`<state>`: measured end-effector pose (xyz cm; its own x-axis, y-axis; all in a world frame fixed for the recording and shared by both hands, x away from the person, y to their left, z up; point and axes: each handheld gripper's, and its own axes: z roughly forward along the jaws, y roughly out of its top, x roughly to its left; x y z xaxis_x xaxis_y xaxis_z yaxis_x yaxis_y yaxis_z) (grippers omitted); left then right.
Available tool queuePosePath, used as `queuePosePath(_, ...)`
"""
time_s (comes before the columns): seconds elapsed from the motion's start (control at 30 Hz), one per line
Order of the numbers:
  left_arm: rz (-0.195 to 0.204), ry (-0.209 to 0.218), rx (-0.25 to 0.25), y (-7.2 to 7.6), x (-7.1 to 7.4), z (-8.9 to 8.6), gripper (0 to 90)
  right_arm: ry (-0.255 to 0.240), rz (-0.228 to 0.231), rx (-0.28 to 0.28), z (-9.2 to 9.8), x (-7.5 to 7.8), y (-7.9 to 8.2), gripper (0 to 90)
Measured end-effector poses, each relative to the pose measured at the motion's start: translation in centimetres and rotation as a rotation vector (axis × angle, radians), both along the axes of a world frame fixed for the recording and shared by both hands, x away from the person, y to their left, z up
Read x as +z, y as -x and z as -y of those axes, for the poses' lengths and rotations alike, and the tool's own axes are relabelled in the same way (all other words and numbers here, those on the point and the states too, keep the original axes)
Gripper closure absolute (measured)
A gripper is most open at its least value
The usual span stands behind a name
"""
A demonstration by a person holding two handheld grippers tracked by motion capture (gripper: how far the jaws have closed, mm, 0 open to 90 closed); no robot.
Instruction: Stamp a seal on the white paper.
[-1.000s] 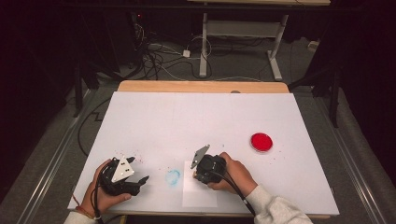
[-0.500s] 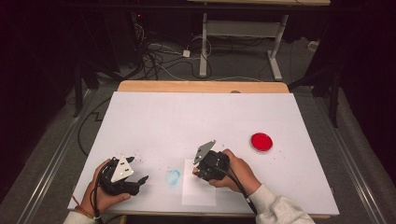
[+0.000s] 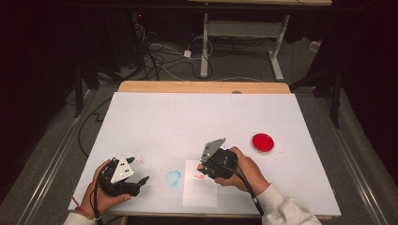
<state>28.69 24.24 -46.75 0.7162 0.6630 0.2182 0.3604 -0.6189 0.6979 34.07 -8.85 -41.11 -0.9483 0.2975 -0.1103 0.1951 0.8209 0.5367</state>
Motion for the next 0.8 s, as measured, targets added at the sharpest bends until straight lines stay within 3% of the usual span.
queuePosePath(0.8, -0.002, 0.012, 0.002, -0.3, -0.1, -0.4, 18.1, -0.025, 0.032, -0.080, 3.5, 1.4, -1.2, 76.2)
